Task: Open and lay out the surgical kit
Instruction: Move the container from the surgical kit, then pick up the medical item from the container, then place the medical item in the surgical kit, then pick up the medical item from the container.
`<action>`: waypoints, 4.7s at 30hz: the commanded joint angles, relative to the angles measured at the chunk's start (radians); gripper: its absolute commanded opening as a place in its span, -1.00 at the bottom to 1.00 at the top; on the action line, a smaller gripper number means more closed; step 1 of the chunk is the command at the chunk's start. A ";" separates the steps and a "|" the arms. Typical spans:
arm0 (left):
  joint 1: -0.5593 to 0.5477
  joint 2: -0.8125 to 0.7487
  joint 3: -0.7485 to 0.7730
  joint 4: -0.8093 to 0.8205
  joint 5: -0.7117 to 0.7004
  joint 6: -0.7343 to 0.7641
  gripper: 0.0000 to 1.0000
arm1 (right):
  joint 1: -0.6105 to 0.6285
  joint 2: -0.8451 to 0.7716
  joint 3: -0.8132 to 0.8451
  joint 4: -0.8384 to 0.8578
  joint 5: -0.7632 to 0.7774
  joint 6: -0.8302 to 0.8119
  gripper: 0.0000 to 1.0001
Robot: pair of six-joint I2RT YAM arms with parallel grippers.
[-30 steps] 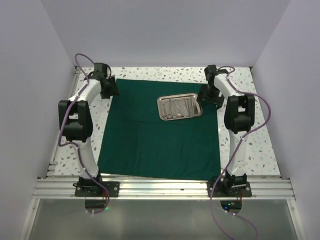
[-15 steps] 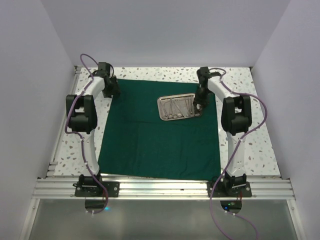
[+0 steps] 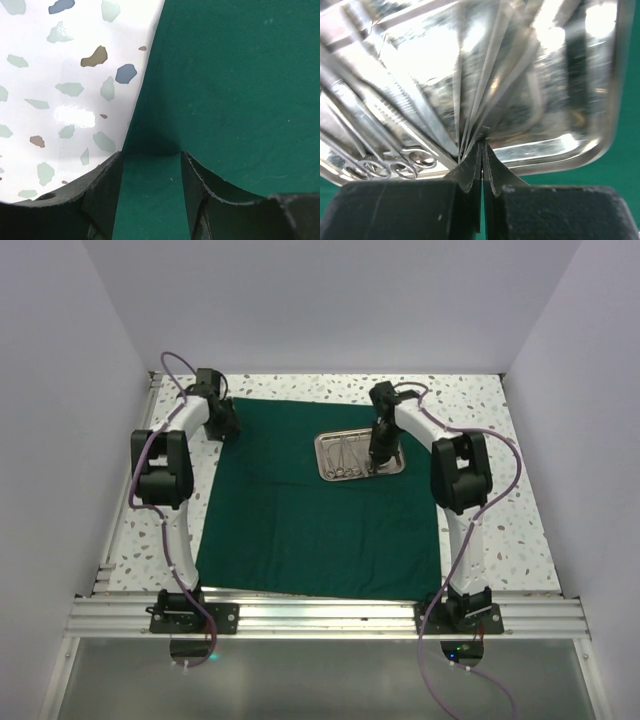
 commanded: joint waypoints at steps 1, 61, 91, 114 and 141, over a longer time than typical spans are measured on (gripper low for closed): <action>0.006 -0.079 -0.012 0.017 0.011 0.022 0.06 | 0.055 -0.016 0.036 0.001 -0.016 0.024 -1.00; -0.077 -0.309 -0.239 0.029 0.035 0.009 -0.03 | -0.021 0.214 0.267 -0.067 0.254 0.058 -0.33; -0.258 -0.384 -0.212 0.058 0.017 -0.035 -0.03 | 0.052 -0.470 -0.369 0.062 0.100 -0.026 -1.00; -0.488 -0.377 -0.062 -0.131 -0.129 -0.213 -0.10 | 0.117 -0.683 -0.570 0.114 0.030 -0.026 0.90; -0.487 -0.841 -0.508 -0.099 -0.178 -0.144 -0.08 | 0.065 0.104 0.343 -0.078 0.191 0.015 -0.52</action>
